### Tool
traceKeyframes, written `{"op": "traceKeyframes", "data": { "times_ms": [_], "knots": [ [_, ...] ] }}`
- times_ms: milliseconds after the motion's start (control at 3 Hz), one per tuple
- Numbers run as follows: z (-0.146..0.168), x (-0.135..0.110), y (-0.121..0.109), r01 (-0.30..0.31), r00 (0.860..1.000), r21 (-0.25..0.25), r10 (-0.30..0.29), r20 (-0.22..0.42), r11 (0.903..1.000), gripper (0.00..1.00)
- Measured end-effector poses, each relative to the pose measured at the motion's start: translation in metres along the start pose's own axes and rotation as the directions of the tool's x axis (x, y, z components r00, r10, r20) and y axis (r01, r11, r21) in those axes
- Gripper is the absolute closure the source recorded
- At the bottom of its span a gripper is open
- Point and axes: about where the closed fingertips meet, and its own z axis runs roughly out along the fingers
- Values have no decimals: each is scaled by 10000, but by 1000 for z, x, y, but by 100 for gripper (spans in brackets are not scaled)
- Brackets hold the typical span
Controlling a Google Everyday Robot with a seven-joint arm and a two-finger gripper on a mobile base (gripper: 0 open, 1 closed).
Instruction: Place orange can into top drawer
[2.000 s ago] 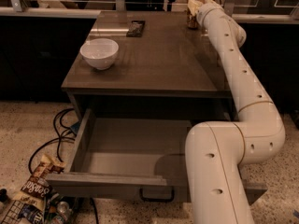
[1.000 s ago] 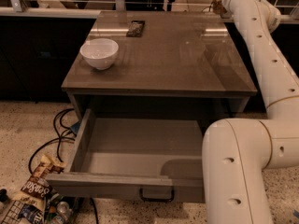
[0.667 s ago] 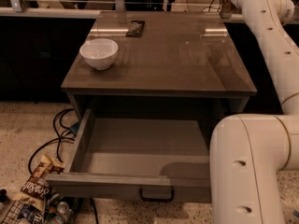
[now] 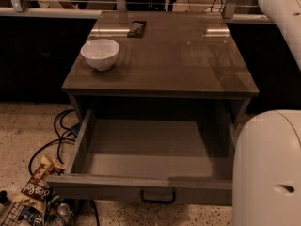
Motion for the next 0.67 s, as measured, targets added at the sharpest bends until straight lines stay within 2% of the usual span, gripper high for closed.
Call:
{"op": "traceKeyframes", "data": {
  "times_ms": [333,667],
  "knots": [
    [-14,2,2,36,9999,-90,-37,-108,10000,100],
    [-50,-31,-6,-79,9991,36,78,418,10000,100]
  ]
}}
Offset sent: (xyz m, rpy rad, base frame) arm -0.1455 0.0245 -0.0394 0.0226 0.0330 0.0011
